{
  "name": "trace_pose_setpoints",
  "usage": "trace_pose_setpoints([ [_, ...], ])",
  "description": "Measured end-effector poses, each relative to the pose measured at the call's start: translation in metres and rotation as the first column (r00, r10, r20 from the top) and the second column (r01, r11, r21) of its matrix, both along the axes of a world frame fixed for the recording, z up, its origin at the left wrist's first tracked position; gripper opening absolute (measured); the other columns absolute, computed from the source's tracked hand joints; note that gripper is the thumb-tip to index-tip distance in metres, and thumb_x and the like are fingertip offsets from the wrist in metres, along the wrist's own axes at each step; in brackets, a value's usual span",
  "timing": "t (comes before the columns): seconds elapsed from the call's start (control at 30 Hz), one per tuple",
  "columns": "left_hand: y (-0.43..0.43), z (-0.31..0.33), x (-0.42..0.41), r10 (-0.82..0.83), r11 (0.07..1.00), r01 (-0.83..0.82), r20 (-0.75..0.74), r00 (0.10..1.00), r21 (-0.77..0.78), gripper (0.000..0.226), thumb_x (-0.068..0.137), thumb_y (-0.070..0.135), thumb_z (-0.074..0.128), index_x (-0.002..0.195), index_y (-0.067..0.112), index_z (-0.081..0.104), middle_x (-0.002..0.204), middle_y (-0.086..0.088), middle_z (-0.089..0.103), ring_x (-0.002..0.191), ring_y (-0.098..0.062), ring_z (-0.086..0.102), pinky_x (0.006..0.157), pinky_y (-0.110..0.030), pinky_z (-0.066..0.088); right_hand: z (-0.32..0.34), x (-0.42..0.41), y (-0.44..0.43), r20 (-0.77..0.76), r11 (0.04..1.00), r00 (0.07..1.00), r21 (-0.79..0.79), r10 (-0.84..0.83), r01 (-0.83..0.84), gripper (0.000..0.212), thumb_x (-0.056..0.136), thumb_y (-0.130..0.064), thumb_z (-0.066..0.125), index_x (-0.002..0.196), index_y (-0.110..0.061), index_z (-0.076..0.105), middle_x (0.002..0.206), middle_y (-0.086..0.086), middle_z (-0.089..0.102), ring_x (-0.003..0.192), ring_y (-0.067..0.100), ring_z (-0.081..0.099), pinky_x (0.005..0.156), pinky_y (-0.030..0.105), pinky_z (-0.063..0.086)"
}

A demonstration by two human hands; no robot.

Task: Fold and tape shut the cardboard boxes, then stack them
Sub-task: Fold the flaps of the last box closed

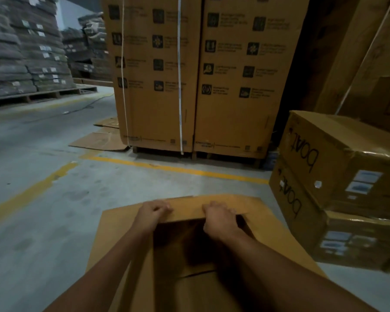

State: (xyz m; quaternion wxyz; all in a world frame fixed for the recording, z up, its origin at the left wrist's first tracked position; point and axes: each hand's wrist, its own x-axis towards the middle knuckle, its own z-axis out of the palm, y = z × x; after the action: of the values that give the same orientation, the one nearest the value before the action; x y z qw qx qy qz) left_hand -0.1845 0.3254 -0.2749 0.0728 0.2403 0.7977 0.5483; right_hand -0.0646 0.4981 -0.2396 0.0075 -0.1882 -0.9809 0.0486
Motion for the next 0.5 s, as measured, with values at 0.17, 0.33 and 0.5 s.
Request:
trace_pose_setpoints([
  [0.17, -0.017, -0.027, 0.036, -0.485, 0.479, 0.024, -0.241, 0.841, -0.878, 0.059, 0.100, 0.058, 0.037, 0.154, 0.035, 0.029, 0.167, -0.001, 0.010, 0.153, -0.021, 0.009, 0.120, -0.052, 0.005, -0.027, 0.030, -0.019, 0.203, 0.976, 0.976, -0.212, 0.081, -0.037, 0.038, 0.091, -0.022, 0.060, 0.129, -0.017, 0.055, 0.133, 0.008, 0.047, 0.123, 0.033, 0.045, 0.099, 0.047, 0.048],
  [0.33, -0.034, -0.031, 0.073, -0.335, 0.592, -0.012, -0.260, 0.906, -0.806, 0.056, 0.105, 0.048, 0.029, 0.157, 0.027, 0.023, 0.167, 0.000, 0.010, 0.154, -0.023, 0.001, 0.121, -0.052, 0.006, -0.031, 0.043, -0.061, 0.115, 0.956, 0.986, -0.279, 0.124, -0.088, 0.056, 0.100, -0.040, 0.051, 0.149, -0.015, 0.039, 0.149, 0.012, 0.041, 0.138, 0.036, 0.036, 0.112, 0.046, 0.036],
  [0.5, -0.078, -0.040, 0.127, -0.169, 0.762, -0.035, -0.252, 0.953, -0.646, 0.060, 0.107, 0.037, 0.027, 0.160, 0.013, 0.009, 0.167, -0.004, 0.006, 0.154, -0.020, 0.001, 0.124, -0.043, 0.006, -0.029, 0.078, -0.138, 0.030, 0.912, 0.973, -0.358, 0.228, -0.203, 0.052, 0.102, -0.019, 0.039, 0.154, -0.014, 0.034, 0.161, 0.019, 0.028, 0.146, 0.035, 0.031, 0.116, 0.040, 0.028],
])
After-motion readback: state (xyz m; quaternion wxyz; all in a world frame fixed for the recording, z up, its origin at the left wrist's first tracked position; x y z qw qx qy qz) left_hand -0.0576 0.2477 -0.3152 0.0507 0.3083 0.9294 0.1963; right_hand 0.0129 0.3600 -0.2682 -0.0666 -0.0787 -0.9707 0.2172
